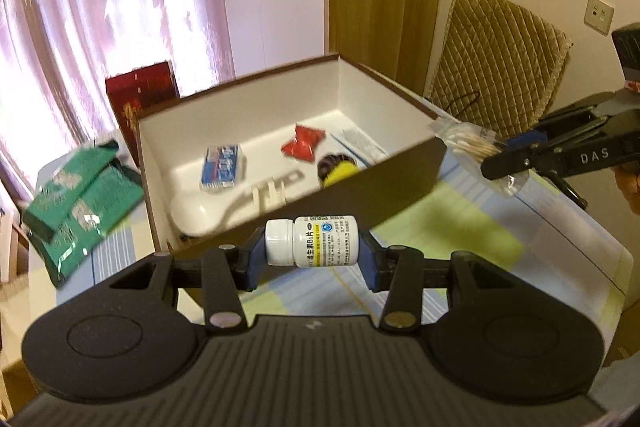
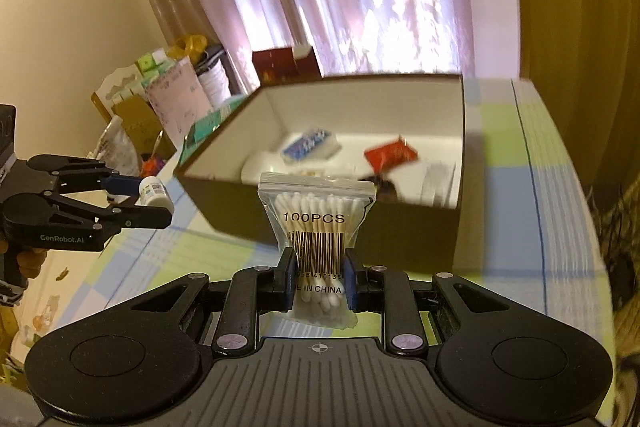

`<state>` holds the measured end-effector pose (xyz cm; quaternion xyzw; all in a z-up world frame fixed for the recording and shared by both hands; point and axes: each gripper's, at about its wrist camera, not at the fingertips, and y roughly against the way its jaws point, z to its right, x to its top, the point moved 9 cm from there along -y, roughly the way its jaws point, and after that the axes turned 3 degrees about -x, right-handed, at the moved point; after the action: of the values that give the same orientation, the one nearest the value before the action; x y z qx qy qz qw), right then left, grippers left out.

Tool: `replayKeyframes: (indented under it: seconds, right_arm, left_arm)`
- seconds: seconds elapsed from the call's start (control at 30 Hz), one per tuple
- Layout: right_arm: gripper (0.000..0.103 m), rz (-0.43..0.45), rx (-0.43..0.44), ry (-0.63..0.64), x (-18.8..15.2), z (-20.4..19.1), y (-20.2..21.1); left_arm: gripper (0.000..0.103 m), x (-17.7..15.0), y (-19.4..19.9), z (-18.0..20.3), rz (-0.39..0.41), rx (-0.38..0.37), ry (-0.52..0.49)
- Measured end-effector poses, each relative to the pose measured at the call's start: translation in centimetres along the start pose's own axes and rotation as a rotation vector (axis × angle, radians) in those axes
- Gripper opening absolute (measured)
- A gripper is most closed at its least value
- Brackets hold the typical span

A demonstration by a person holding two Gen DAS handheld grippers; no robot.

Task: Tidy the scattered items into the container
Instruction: 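Carry the pill bottle and swab bag with both grippers over the box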

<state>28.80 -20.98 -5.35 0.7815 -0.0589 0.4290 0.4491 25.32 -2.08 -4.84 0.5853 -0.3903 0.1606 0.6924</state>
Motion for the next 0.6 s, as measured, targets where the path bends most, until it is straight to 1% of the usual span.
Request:
replayKeyframes:
  seconds: [0.2, 0.43, 0.6]
  right_arm:
    - [0.027, 0.014, -0.020, 0.027, 3.2, 0.9, -1.3]
    - [0.027, 0.001, -0.068, 0.014, 6.2, 2.3, -4.0]
    - [0.027, -0.020, -0.104, -0.001, 7.8, 3.2, -6.1]
  left_arm:
    - [0.041, 2.6, -1.1, -1.1, 0.018, 0.004, -0.034]
    - [0.041, 5.5, -3.4, -2.7, 0.031, 0.009, -0.053]
    - [0.041, 7.0, -5.7, -3.8, 0.020, 0.015, -0.058]
